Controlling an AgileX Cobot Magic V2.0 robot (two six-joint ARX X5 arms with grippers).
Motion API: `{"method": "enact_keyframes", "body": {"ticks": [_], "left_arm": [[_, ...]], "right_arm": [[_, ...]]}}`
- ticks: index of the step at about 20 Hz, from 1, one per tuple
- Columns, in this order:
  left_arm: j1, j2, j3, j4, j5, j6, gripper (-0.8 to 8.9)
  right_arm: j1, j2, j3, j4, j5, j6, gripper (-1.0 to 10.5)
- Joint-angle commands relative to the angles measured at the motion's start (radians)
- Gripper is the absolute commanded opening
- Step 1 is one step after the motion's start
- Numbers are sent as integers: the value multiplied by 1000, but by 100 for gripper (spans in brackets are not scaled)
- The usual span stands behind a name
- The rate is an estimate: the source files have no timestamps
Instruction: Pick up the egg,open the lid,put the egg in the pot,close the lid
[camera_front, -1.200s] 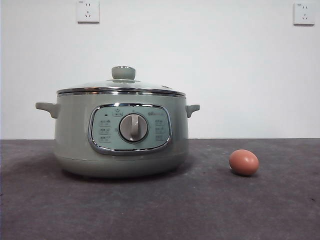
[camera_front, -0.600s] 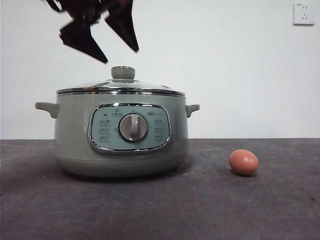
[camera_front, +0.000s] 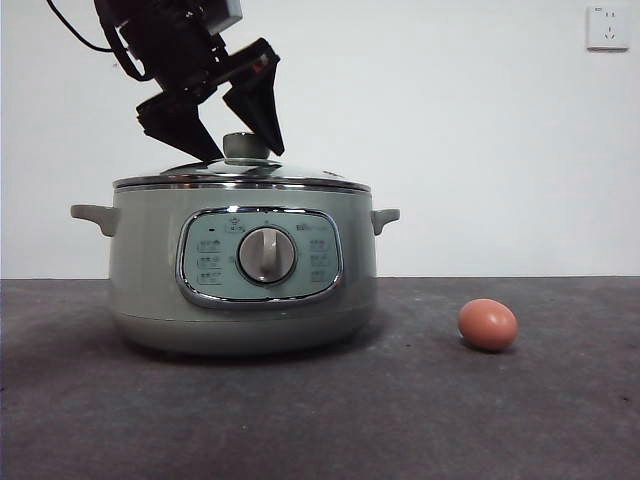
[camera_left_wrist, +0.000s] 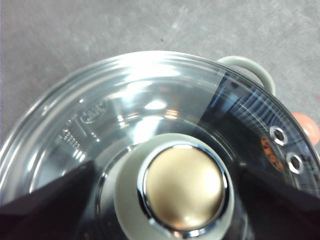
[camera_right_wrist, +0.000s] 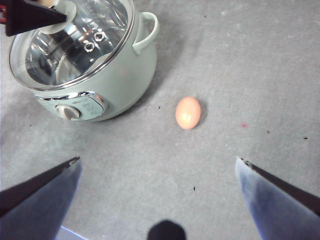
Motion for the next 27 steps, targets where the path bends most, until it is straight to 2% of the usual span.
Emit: {"method": "enact_keyframes", "body": {"ticks": [1,4,6,9,11,19,27], "left_arm": [[-9,12,2,6,9,-14,411],[-12,12,2,3,10,-14,184],[-14,12,2,-2,10,-15,120],[-14,10,2,-14,11,-26,105],[-14,9,2,-19,10,-26,-18],[-14,-55,3,-19,13,-26,-8],[-13,-245,2,-61,12,-26,-8]], "right_arm": [[0,1,3,7,-3,-4,598],[0,7,3,8,-3,-4,597],[0,17,3,9,-3,-4,597],[0,29,3,10,-2,-4,597],[0,35,3,10,-2,-3,597],[0,66,3,21,0,-3,595],[8,195,3,126,0,27,594]]}}
